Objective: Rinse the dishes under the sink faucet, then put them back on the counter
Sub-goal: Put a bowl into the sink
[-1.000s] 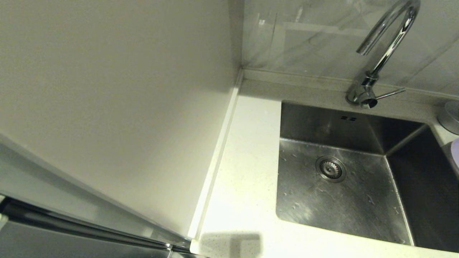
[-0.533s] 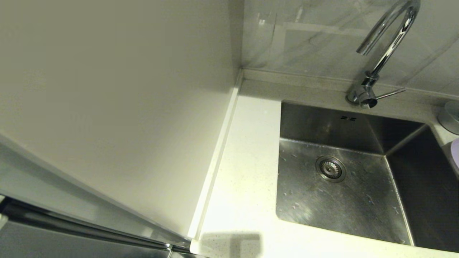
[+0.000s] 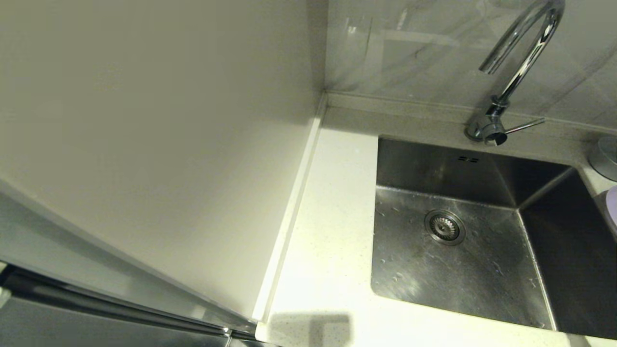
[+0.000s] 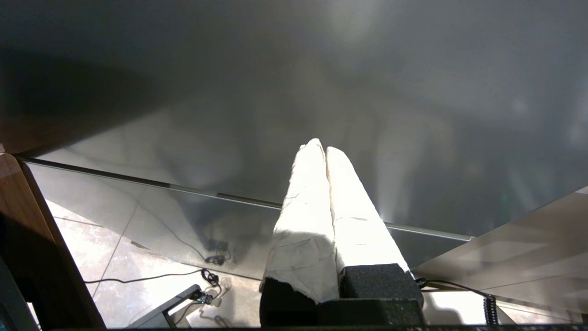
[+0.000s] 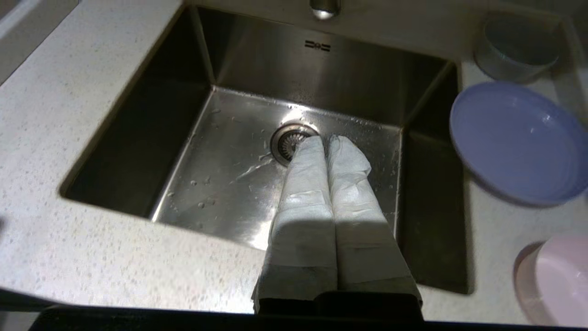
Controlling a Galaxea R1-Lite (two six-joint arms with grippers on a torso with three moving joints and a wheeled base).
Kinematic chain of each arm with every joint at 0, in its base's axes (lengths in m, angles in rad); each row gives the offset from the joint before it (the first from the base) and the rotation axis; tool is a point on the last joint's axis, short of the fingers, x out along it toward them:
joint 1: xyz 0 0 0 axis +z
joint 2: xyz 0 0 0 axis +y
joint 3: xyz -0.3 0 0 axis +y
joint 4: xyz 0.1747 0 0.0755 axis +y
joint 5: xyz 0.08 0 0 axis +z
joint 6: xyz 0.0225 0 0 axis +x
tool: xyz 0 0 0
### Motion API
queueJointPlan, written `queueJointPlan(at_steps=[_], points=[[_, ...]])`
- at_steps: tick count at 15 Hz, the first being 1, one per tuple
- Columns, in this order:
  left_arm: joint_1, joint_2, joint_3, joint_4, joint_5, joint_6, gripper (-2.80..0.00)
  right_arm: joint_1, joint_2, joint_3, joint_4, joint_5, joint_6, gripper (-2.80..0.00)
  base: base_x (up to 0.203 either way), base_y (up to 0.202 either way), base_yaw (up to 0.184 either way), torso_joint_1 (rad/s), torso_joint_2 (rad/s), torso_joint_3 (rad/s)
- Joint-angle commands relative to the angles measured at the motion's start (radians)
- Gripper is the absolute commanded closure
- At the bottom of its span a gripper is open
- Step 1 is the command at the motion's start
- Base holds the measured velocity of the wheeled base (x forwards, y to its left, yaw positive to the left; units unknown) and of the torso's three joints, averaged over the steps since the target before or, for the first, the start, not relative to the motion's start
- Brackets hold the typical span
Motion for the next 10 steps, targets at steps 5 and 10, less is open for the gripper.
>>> queueJointPlan(at_steps=[5, 10], points=[[0.000, 0.000, 0.003, -0.001, 0.000, -0.001, 0.00, 0.000, 0.602, -0.436, 0.010, -0.009, -0.139, 0.00, 0.000, 0.000, 0.000, 0.000, 0.00, 0.000], [0.000, 0.000, 0.003, 0.000, 0.000, -0.001, 0.00, 0.000, 0.825, -0.512, -0.058, -0.255, -0.306, 0.00, 0.000, 0.000, 0.000, 0.000, 0.00, 0.000]])
